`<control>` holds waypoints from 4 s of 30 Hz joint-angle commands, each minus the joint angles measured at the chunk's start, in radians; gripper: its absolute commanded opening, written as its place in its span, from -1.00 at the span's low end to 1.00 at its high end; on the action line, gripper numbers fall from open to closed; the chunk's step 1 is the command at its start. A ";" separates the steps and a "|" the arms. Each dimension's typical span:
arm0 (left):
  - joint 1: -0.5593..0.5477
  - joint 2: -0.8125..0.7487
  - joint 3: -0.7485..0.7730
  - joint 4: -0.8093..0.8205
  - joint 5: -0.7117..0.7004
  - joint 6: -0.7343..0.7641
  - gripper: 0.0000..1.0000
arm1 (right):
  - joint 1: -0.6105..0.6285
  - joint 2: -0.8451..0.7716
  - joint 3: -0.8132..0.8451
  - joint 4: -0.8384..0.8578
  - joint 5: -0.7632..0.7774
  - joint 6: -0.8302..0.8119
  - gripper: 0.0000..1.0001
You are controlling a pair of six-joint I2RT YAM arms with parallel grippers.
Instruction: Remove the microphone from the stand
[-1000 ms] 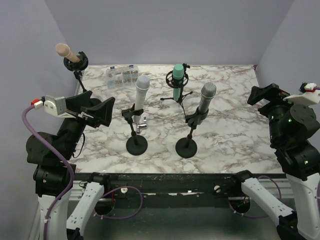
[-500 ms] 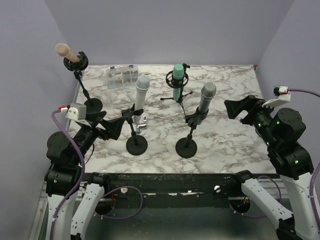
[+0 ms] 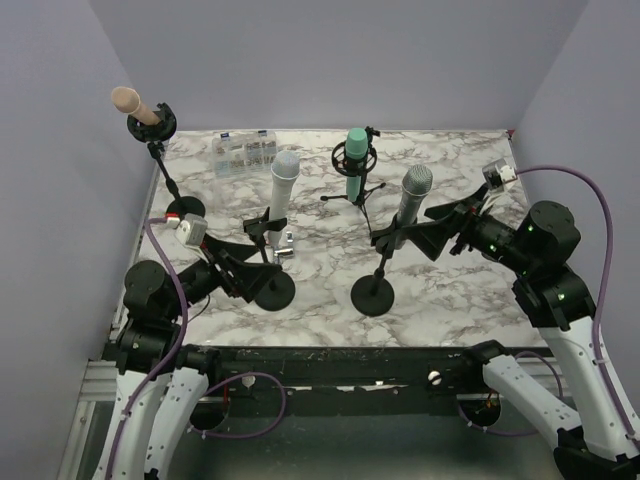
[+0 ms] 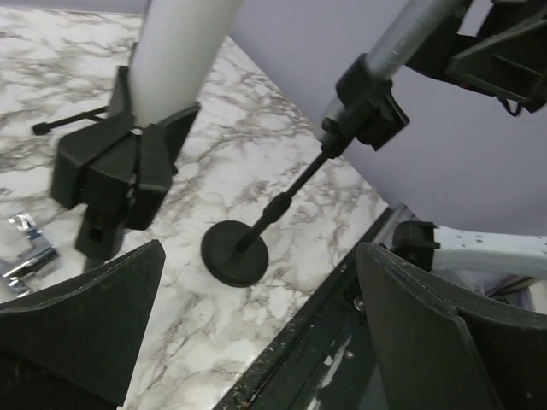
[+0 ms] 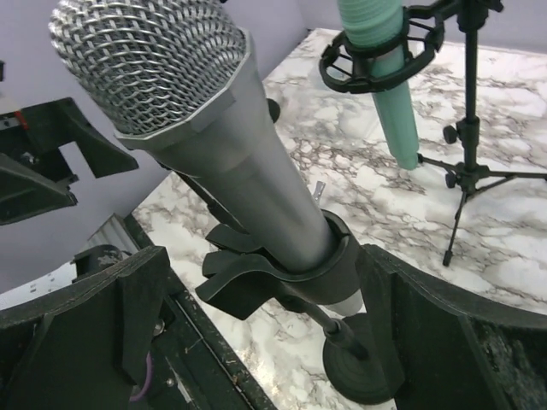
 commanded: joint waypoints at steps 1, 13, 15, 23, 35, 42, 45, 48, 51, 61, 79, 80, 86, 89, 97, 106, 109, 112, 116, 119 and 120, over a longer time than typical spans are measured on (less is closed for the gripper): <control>-0.085 -0.030 -0.061 0.186 0.101 -0.091 0.98 | -0.004 0.001 -0.020 0.120 -0.112 -0.025 1.00; -0.419 0.073 -0.110 0.347 -0.106 -0.105 0.98 | -0.004 0.045 -0.048 0.242 -0.084 -0.019 0.97; -0.491 0.121 -0.084 0.349 -0.161 -0.072 0.97 | -0.004 0.050 -0.046 0.260 -0.081 -0.004 0.93; -0.788 0.292 0.055 0.281 -0.556 0.104 0.97 | -0.004 0.051 -0.055 0.285 -0.050 0.009 0.82; -1.077 0.530 0.191 0.380 -1.149 0.364 0.98 | -0.004 0.039 -0.061 0.296 -0.062 0.008 0.67; -1.117 0.665 0.263 0.463 -1.227 0.385 0.97 | -0.004 0.080 -0.021 0.240 -0.045 -0.056 0.64; -1.120 0.707 0.292 0.470 -1.218 0.373 0.98 | -0.004 0.100 -0.015 0.235 -0.032 -0.076 0.53; -1.119 0.744 0.332 0.443 -1.229 0.350 0.98 | -0.004 0.112 -0.010 0.239 -0.034 -0.080 0.37; -1.119 0.770 0.356 0.435 -1.223 0.348 0.97 | -0.004 0.115 -0.009 0.250 -0.061 -0.080 0.18; -1.120 0.860 0.435 0.391 -1.275 0.347 0.98 | -0.004 0.099 -0.025 0.266 -0.090 -0.081 -0.38; -1.108 0.972 0.498 0.283 -1.287 0.306 0.96 | -0.004 0.093 -0.030 0.261 -0.085 -0.078 -0.51; -1.106 0.975 0.501 0.279 -1.289 0.300 0.92 | -0.004 0.095 -0.030 0.261 -0.083 -0.077 -0.51; -1.102 0.982 0.504 0.268 -1.297 0.284 0.53 | -0.004 0.095 -0.025 0.259 -0.088 -0.072 -0.54; -1.099 0.979 0.501 0.268 -1.298 0.284 0.30 | -0.004 0.094 -0.027 0.257 -0.087 -0.071 -0.56; -1.091 0.955 0.472 0.288 -1.250 0.313 -0.58 | -0.004 0.089 -0.022 0.254 -0.088 -0.067 -0.58; -1.091 0.933 0.419 0.302 -1.196 0.325 -1.00 | -0.004 0.083 0.009 0.245 -0.056 -0.062 -0.62; -1.092 0.919 0.389 0.314 -1.183 0.324 -1.00 | -0.004 0.083 0.040 0.237 -0.037 -0.066 -0.66; -1.091 0.905 0.371 0.313 -1.179 0.326 -1.00 | -0.004 0.090 0.082 0.235 -0.035 -0.067 -0.67; -1.091 0.896 0.357 0.313 -1.168 0.331 -1.00 | -0.004 0.106 0.142 0.235 -0.023 -0.071 -0.69; -1.091 0.897 0.351 0.312 -1.157 0.331 -1.00 | -0.005 0.121 0.189 0.247 -0.022 -0.067 -0.74; -1.091 0.895 0.349 0.313 -1.153 0.330 -1.00 | -0.004 0.126 0.205 0.250 -0.022 -0.066 -0.77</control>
